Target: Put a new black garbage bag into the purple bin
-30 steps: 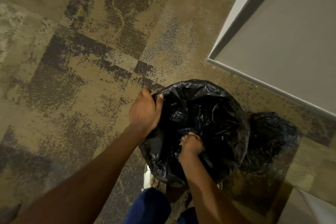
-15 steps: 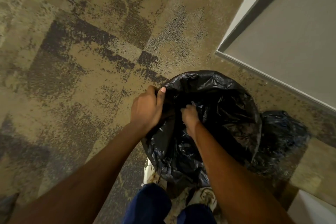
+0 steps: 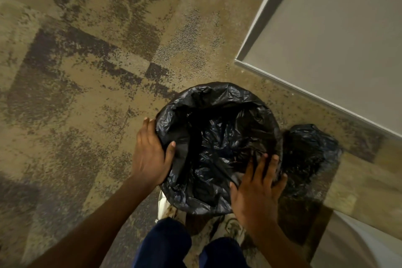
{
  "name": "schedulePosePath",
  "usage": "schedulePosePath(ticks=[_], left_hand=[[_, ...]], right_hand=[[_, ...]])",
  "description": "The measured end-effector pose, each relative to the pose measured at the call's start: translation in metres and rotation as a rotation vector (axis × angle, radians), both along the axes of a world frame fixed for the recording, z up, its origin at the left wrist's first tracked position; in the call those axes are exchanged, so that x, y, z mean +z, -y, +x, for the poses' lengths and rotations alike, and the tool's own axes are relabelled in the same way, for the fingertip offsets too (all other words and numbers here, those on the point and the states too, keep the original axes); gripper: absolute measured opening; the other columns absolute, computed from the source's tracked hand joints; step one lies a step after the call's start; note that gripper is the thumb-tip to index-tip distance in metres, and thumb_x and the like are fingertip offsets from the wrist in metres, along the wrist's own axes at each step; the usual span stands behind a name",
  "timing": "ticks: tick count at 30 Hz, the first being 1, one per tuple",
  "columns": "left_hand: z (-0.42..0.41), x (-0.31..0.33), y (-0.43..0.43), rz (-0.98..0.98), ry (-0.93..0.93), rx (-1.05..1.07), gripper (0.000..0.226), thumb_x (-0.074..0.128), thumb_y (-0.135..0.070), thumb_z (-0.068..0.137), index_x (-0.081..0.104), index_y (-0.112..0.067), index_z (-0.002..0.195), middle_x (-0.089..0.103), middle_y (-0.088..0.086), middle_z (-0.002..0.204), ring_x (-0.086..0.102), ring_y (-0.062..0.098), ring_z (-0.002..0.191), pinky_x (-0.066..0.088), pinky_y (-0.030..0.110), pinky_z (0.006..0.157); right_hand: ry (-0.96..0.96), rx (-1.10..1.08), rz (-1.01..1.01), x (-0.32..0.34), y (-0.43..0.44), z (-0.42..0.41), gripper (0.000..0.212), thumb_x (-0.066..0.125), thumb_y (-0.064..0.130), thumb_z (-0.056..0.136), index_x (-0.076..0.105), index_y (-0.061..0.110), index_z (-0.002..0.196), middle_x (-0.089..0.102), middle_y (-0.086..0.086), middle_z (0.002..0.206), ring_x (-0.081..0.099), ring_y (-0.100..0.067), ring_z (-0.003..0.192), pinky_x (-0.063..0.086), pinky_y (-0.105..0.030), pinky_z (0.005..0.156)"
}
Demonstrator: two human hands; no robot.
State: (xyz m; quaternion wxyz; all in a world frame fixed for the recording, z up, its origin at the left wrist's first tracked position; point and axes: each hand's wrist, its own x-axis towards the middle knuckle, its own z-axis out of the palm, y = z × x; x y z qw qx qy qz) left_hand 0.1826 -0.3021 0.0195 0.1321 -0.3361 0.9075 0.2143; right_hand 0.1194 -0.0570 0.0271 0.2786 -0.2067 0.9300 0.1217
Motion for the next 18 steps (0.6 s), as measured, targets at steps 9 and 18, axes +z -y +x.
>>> schedulePosePath(ticks=[9, 18], left_hand=[[-0.011, 0.010, -0.013, -0.274, 0.093, -0.254, 0.091, 0.021, -0.062, 0.091, -0.006, 0.007, 0.144, 0.010, 0.039, 0.152, 0.005, 0.046, 0.145, 0.006, 0.051, 0.118], [-0.016, 0.038, -0.017, -0.229, 0.196, -0.405, 0.086, 0.018, -0.063, 0.090, 0.023, 0.002, 0.146, 0.017, 0.033, 0.154, 0.015, 0.046, 0.143, 0.025, 0.058, 0.111]], right_hand=[[-0.163, -0.245, -0.239, 0.003, 0.009, -0.016, 0.082, 0.043, 0.059, 0.084, 0.028, 0.005, 0.144, 0.016, -0.036, 0.152, 0.002, -0.053, 0.143, 0.009, -0.066, 0.111], [0.014, -0.378, -0.248, 0.012, 0.005, -0.023, 0.090, 0.043, 0.062, 0.086, 0.015, 0.004, 0.149, 0.003, -0.036, 0.155, 0.012, -0.054, 0.141, 0.032, -0.063, 0.107]])
